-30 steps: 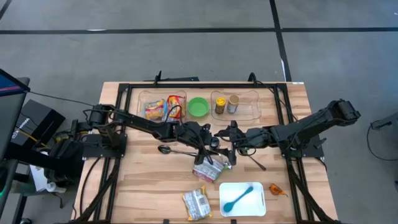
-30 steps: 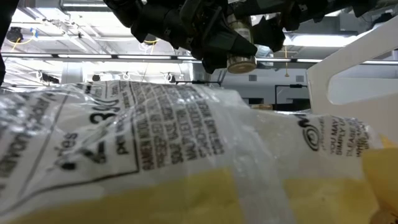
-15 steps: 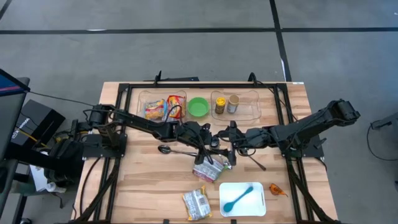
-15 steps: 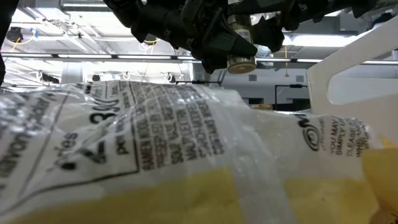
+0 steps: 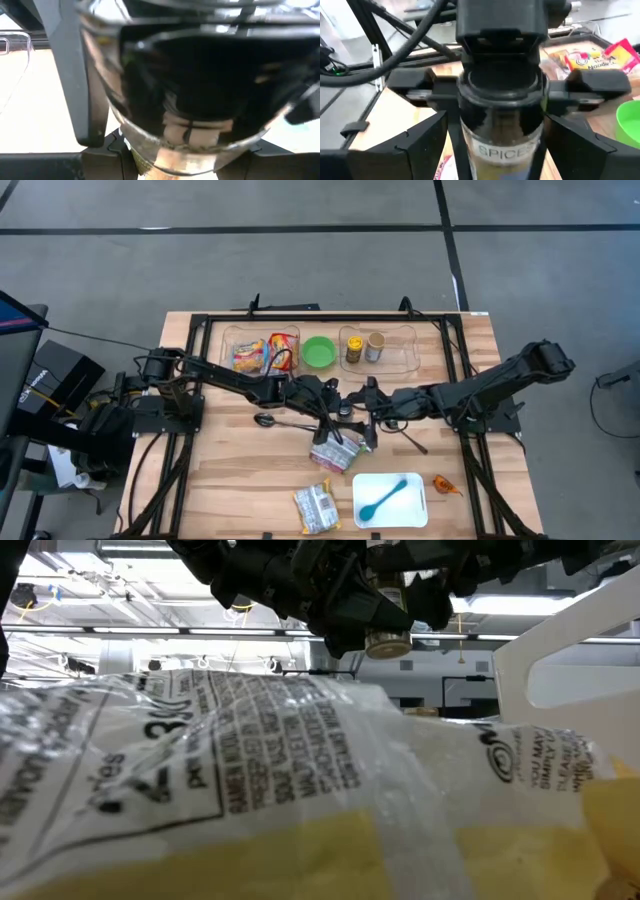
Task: Pick & Place Food Item
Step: Put the transparent spice bottle in the right transparent bin
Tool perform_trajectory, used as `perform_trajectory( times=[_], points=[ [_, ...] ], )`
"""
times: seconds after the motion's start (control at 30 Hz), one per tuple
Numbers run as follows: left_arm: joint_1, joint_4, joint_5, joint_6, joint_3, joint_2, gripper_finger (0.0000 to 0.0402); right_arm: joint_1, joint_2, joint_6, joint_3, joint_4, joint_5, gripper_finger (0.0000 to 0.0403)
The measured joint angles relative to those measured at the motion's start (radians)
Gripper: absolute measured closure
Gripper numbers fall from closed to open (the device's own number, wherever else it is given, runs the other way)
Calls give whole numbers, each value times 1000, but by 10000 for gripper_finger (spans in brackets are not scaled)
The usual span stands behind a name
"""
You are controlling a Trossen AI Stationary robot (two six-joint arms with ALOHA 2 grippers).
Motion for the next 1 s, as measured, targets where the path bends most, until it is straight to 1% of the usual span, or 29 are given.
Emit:
perform_trajectory(
  times=[0.1,0.33,0.6,0.87,0.93,1.0],
  points=[
    [0,-1,0,0,0,0,220,-1,1,-2,3,25,1,100],
    [0,-2,0,0,0,0,220,-1,1,-2,3,22,1,134],
    [0,-2,0,0,0,0,220,-1,1,-2,3,23,1,157],
    [0,-3,0,0,0,0,220,-1,1,-2,3,23,1,204],
    [0,-3,0,0,0,0,220,-1,1,-2,3,23,1,205],
    [0,-3,0,0,0,0,220,-1,1,-2,3,23,1,196]
  ],
)
